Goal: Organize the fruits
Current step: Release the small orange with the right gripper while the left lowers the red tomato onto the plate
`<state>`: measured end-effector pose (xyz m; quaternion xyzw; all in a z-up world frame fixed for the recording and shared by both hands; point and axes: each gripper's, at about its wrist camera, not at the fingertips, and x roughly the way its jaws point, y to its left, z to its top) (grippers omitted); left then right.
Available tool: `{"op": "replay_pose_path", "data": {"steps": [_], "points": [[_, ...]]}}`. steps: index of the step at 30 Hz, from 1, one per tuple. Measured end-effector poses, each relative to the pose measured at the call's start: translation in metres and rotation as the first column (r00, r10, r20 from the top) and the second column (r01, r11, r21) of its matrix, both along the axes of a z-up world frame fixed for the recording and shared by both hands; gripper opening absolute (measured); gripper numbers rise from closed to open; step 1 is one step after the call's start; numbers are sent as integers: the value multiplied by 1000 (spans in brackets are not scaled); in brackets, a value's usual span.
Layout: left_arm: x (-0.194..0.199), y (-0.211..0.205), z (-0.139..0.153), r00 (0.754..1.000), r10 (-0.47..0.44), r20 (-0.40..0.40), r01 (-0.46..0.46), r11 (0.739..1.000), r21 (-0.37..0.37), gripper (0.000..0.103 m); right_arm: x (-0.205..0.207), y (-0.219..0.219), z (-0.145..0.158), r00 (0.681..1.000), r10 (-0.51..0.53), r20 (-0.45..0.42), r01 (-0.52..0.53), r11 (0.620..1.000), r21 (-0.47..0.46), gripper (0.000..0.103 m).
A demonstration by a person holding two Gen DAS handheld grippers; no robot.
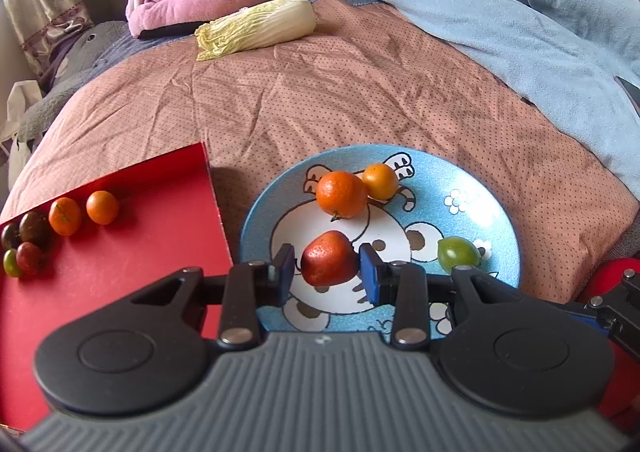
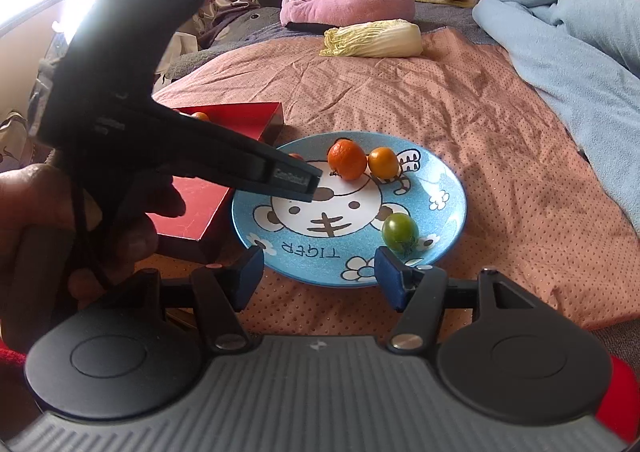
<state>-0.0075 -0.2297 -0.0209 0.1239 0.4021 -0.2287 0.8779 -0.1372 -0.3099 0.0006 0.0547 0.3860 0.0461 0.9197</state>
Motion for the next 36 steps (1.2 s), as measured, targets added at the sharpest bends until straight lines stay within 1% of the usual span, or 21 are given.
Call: {"op": "replay_pose_path", "data": {"steps": [7, 11, 16, 26, 30, 31, 36], "points": [[-3, -11, -5, 1000, -30, -2, 30, 999, 17, 40, -3, -4, 1, 1000, -12, -7, 12, 1000, 2, 69], [-6, -13, -4, 999, -42, 8, 42, 999, 22, 41, -3, -5, 1, 1000, -22, -8, 22, 1000, 3, 73], [-9, -14, -3, 998, -58, 9, 58, 998, 19, 43, -3, -4, 0, 1000, -21, -9, 21, 1000, 3, 74], [-10, -14, -2, 997, -70, -10, 70, 998, 8, 44, -2, -4, 0, 1000, -30, -10, 30, 1000, 3, 78], [-11, -12, 0, 997, -79, -7, 79, 997, -10, 52, -2, -4, -1, 1000, -30, -10, 30, 1000, 2, 81], [-11, -12, 1, 997, -82, -5, 82, 996, -15, 56, -2, -4, -1, 1000, -28, -10, 28, 1000, 2, 81], [-14, -11, 4, 995, -96, 9, 96, 995, -21, 57, -2, -3, -2, 1000, -28, -10, 28, 1000, 0, 82]]}}
